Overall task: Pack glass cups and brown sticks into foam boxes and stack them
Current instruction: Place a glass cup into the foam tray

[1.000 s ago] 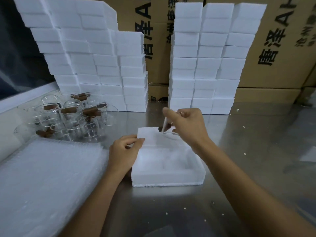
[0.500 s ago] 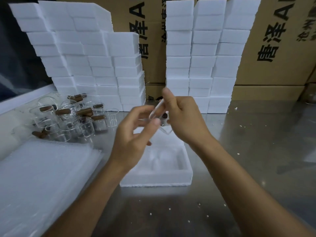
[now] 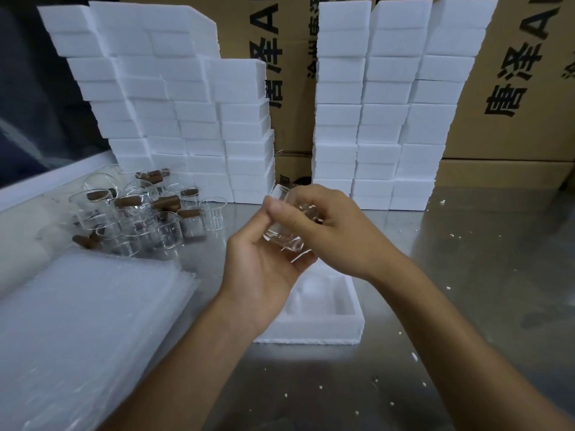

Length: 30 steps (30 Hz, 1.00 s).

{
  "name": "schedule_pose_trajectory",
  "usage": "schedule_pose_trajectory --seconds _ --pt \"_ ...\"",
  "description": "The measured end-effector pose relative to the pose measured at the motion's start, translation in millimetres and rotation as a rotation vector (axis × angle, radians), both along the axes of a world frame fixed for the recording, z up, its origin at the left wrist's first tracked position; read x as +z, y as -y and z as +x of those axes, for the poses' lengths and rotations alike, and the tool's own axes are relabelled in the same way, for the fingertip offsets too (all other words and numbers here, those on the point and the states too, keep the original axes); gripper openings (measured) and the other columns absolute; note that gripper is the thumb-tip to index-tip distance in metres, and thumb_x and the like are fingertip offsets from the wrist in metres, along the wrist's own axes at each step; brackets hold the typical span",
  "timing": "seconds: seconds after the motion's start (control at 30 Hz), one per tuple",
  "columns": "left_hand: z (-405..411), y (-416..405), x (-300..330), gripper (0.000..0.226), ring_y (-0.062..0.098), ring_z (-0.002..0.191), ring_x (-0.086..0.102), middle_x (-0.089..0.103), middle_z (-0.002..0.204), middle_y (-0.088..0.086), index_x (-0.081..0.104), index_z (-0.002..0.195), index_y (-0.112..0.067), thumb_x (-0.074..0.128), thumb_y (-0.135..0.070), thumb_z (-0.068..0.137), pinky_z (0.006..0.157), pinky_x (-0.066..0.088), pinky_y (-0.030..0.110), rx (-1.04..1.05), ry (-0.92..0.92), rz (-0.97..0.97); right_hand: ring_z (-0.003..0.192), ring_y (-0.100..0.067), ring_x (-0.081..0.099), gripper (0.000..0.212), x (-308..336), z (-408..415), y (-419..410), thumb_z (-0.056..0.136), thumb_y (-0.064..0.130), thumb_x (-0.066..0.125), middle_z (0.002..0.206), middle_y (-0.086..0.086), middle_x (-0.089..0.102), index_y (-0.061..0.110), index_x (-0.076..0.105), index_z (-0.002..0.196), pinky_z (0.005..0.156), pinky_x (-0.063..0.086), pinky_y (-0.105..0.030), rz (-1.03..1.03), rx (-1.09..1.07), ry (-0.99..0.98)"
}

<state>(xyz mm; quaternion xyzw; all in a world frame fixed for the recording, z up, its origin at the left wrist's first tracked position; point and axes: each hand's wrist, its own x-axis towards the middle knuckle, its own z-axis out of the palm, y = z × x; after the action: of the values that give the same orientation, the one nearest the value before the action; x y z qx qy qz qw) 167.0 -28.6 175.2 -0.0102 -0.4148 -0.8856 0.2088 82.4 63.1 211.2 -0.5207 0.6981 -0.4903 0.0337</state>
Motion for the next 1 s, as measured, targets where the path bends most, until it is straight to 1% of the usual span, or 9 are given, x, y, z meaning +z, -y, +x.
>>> schedule_pose_trajectory --seconds 0.1,0.23,0.33,0.43,0.53,0.67,0.77,0.87,1.0 --pt "0 2 -1 0.048 0.027 0.114 0.066 0.070 0.116 0.015 0.077 0.099 -0.010 0.052 -0.051 0.093 0.093 0.053 0.036 -0.019 0.042 0.130 0.079 -0.015 0.069 0.030 1 -9 -4 0.085 0.047 0.072 0.093 0.003 0.070 0.019 0.069 0.095 0.079 0.057 -0.044 0.119 0.034 0.001" --pt "-3 3 0 0.064 0.024 0.095 0.072 0.072 0.105 0.014 0.079 0.098 -0.011 0.041 -0.062 0.095 0.081 0.057 0.037 0.027 0.103 0.122 0.078 -0.009 0.068 0.043 -3 -13 -7 0.073 0.034 0.088 0.100 0.009 0.070 0.029 0.061 0.107 0.079 0.057 -0.033 0.194 0.030 -0.034" --pt "-8 2 -4 0.073 0.019 0.084 0.073 0.075 0.098 0.009 0.077 0.097 -0.018 0.028 -0.072 0.093 0.079 0.053 0.039 0.127 0.261 -0.072 0.078 -0.006 0.067 0.050 -5 -13 -7 0.073 0.032 0.088 0.100 0.011 0.067 0.032 0.055 0.109 0.071 0.056 -0.024 0.177 -0.044 -0.161" --pt "-9 4 -4 0.081 0.021 0.069 0.070 0.076 0.086 0.011 0.070 0.101 -0.019 0.016 -0.078 0.090 0.064 0.047 0.033 0.184 0.453 -0.348 0.084 -0.001 0.063 0.050 -3 -16 -10 0.072 0.040 0.086 0.107 0.013 0.063 0.034 0.055 0.110 0.071 0.052 -0.012 0.165 -0.108 -0.258" --pt "-2 20 3 0.077 0.019 0.065 0.071 0.076 0.079 0.003 0.066 0.103 -0.025 0.011 -0.077 0.087 0.061 0.046 0.029 0.238 0.567 -0.692 0.084 0.011 0.061 0.047 2 -19 -17 0.065 0.050 0.081 0.094 0.017 0.065 0.033 0.056 0.101 0.068 0.048 -0.006 0.159 -0.123 -0.234" --pt "12 61 6 0.040 0.016 0.059 0.062 0.071 0.070 0.001 0.069 0.087 -0.017 0.050 -0.051 0.097 0.062 0.047 0.029 0.624 0.696 -1.087 0.081 0.015 0.059 0.042 5 -26 -23 0.069 0.033 0.087 0.086 0.020 0.063 0.034 0.056 0.098 0.063 0.049 -0.009 0.206 -0.154 -0.253" --pt "29 100 1 0.028 0.028 0.080 0.065 0.069 0.083 0.006 0.064 0.077 -0.014 0.066 -0.041 0.086 0.075 0.050 0.035 0.826 1.061 -1.333 0.085 0.010 0.059 0.041 7 -27 -26 0.069 0.035 0.087 0.086 0.018 0.063 0.033 0.057 0.097 0.065 0.052 -0.017 0.227 -0.148 -0.266" --pt "48 127 -2 0.038 0.036 0.099 0.062 0.067 0.107 0.015 0.065 0.090 -0.014 0.079 -0.045 0.075 0.079 0.046 0.037 0.871 1.384 -1.318 0.086 0.001 0.062 0.042 9 -27 -29 0.068 0.040 0.087 0.090 0.018 0.063 0.035 0.056 0.097 0.073 0.058 -0.029 0.260 -0.150 -0.270" --pt "65 148 -3 0.049 0.039 0.092 0.060 0.063 0.099 0.019 0.054 0.082 -0.013 0.084 -0.049 0.071 0.075 0.046 0.040 0.999 1.432 -1.180 0.087 -0.003 0.065 0.043 12 -30 -33 0.067 0.038 0.087 0.096 0.017 0.066 0.033 0.060 0.099 0.083 0.058 -0.039 0.264 -0.110 -0.236"
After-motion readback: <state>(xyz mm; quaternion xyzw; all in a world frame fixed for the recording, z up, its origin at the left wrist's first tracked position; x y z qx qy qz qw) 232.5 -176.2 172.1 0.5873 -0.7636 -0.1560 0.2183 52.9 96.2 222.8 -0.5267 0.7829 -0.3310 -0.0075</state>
